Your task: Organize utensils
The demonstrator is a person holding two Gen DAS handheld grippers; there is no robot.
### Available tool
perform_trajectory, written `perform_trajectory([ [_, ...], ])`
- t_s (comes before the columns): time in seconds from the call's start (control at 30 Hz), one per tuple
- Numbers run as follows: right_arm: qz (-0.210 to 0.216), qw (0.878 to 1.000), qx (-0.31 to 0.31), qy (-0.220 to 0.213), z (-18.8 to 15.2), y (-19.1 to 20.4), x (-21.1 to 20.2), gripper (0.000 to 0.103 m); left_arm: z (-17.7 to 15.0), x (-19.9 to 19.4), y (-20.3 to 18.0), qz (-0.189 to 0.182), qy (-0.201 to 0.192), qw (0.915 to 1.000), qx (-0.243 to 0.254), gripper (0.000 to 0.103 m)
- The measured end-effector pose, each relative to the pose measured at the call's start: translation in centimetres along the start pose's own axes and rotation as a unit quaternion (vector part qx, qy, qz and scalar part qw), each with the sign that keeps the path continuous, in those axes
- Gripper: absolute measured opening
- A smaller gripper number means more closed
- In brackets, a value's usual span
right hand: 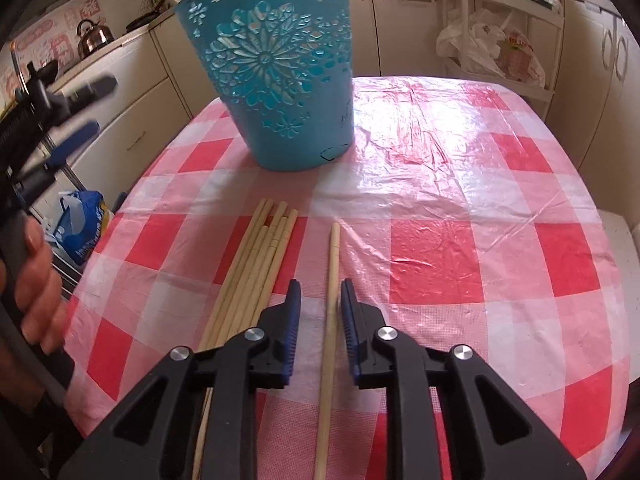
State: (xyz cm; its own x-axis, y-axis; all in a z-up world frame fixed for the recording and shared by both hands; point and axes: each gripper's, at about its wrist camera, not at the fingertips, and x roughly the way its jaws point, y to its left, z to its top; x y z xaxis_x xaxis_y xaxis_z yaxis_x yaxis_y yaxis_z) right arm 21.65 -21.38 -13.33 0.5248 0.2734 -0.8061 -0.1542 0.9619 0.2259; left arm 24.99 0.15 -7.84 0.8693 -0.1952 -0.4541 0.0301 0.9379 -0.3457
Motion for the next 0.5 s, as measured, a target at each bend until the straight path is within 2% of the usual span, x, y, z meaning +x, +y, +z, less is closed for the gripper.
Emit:
perform_trajectory([
  [0.17, -0.031, 0.999, -0.04, 0.007, -0.1, 1.0, 0.1, 0.017, -2.2, 0.7, 2.2, -0.011, 0.025, 0.9987, -0.043, 0.065],
  [0.27, -0.038, 0.997, -0.061, 0.011, -0.1, 1.3, 0.0, 0.006, -2.5, 1.4, 3.3, -0.02, 0.041, 0.9963, -0.073, 0.065],
  [0.3, -0.036, 0.998, -0.058, 0.012, -0.2, 1.2, 0.0, 0.006, -2.6, 1.5, 3.8, -0.022, 0.044, 0.9951, -0.086, 0.065],
  [0.4, -0.003, 1.0, -0.009, 0.01, 0.0, -0.2, -0.7, 0.006, -2.6, 1.8, 4.1, -0.028, 0.044, 0.9932, -0.104, 0.065],
  [0.5, 0.037, 0.998, 0.035, -0.03, 0.6, -1.5, -3.1, 0.006, -2.6, 2.1, 3.8, -0.03, 0.049, 0.9933, -0.1, 0.066],
])
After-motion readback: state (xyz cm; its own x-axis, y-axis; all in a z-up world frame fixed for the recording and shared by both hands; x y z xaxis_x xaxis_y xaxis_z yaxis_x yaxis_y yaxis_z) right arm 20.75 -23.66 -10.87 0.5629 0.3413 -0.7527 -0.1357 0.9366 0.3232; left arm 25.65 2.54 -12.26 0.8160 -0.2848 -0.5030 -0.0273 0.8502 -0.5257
